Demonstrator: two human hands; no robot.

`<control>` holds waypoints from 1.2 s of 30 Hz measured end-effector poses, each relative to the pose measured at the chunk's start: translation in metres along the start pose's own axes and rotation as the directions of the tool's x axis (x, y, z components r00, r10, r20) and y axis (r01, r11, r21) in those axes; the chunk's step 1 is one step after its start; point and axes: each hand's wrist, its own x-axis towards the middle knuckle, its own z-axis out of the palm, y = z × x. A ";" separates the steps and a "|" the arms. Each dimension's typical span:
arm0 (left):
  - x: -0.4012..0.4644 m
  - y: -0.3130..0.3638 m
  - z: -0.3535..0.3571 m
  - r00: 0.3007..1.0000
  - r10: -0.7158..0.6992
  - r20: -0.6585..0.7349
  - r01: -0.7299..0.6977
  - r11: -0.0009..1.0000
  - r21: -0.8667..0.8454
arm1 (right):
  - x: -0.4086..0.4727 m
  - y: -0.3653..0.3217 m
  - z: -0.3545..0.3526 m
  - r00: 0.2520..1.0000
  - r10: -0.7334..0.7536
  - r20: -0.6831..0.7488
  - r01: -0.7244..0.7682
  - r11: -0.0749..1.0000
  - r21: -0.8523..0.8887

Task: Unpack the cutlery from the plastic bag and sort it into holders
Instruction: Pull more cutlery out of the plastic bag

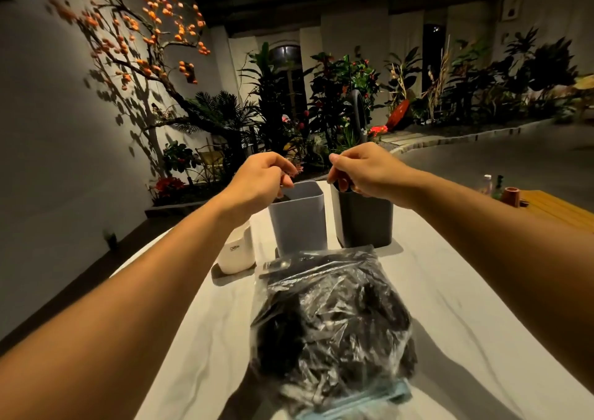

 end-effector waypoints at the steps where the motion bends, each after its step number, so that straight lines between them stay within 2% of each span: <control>1: -0.011 0.001 0.000 1.000 0.011 0.022 -0.011 1.000 0.022 | -0.008 -0.003 0.003 1.000 0.002 0.012 -0.002 1.000 0.012; 7: -0.071 -0.007 0.014 0.985 0.056 0.161 -0.082 0.983 0.161 | -0.057 -0.008 0.021 0.989 0.031 0.146 -0.035 0.999 0.030; 10: -0.100 -0.013 0.026 0.966 0.068 0.250 -0.114 0.978 0.174 | -0.082 -0.001 0.030 0.962 0.053 0.268 -0.055 0.998 0.001; 15: -0.146 -0.038 0.045 0.899 0.023 0.437 -0.130 0.967 0.217 | -0.124 0.013 0.048 0.832 0.187 0.522 -0.065 0.968 -0.242; 19: -0.174 -0.055 0.054 0.868 0.007 0.497 -0.155 0.954 0.256 | -0.151 0.024 0.062 0.737 0.278 0.616 -0.021 0.921 -0.390; 21: -0.184 -0.059 0.054 0.862 -0.011 0.506 -0.147 0.951 0.271 | -0.160 0.027 0.065 0.761 0.245 0.600 0.015 0.919 -0.394; 24: -0.195 -0.065 0.053 0.891 -0.016 0.454 -0.125 0.952 0.278 | -0.170 0.031 0.069 0.811 0.184 0.556 0.082 0.905 -0.418; 29: -0.205 -0.074 0.050 0.918 -0.006 0.397 -0.113 0.955 0.274 | -0.180 0.035 0.079 0.843 0.118 0.525 0.221 0.814 -0.537; 33: -0.209 -0.075 0.046 0.911 -0.035 0.411 -0.097 0.950 0.297 | -0.186 0.033 0.081 0.865 0.050 0.499 0.309 0.729 -0.610; 36: -0.213 -0.076 0.042 0.877 -0.078 0.473 -0.047 0.968 0.248 | -0.189 0.035 0.076 0.855 0.079 0.512 0.317 0.703 -0.637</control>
